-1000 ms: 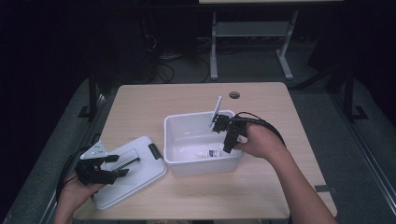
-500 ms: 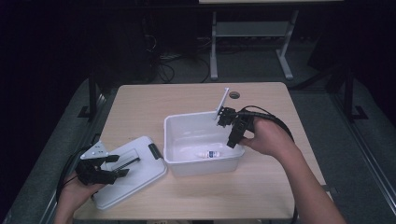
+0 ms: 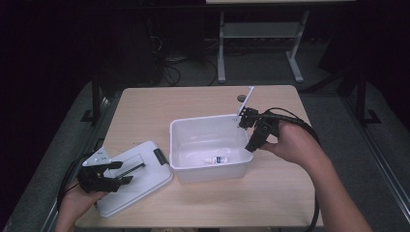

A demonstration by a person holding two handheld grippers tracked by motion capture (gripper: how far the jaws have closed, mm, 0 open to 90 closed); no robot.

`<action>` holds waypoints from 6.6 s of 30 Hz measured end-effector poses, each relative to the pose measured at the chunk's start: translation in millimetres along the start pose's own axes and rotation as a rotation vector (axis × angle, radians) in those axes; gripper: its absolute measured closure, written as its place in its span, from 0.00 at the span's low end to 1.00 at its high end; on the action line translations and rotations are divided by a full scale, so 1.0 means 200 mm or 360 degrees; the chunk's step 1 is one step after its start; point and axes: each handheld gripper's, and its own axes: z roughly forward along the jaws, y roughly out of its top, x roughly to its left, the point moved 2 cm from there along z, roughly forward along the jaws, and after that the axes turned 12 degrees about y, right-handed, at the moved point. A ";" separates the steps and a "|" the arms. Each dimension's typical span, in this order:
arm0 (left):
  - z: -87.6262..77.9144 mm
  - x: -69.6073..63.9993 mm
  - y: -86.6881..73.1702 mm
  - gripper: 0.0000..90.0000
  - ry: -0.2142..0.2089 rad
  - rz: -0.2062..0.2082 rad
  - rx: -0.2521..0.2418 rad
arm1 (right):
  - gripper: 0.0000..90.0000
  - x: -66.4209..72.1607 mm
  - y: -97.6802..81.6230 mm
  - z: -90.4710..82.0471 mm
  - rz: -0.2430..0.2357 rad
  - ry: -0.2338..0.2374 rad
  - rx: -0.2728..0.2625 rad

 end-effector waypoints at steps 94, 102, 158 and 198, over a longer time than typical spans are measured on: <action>0.06 -0.03 0.01 0.34 -0.0006 0.0052 0.0072 | 0.42 -0.13 -0.71 0.48 0.0249 0.0058 -0.0283; 0.06 -0.03 0.00 0.37 -0.0002 0.0065 0.0086 | 0.41 -0.12 -0.75 0.51 0.0256 0.0054 -0.0331; 0.13 0.08 0.13 0.87 -0.0004 0.0260 0.0344 | 0.37 -0.03 -0.85 0.65 0.0237 0.0003 -0.0584; 0.11 0.11 0.11 0.93 -0.0161 0.0286 0.0358 | 0.37 -0.03 -0.85 0.67 0.0245 0.0002 -0.0598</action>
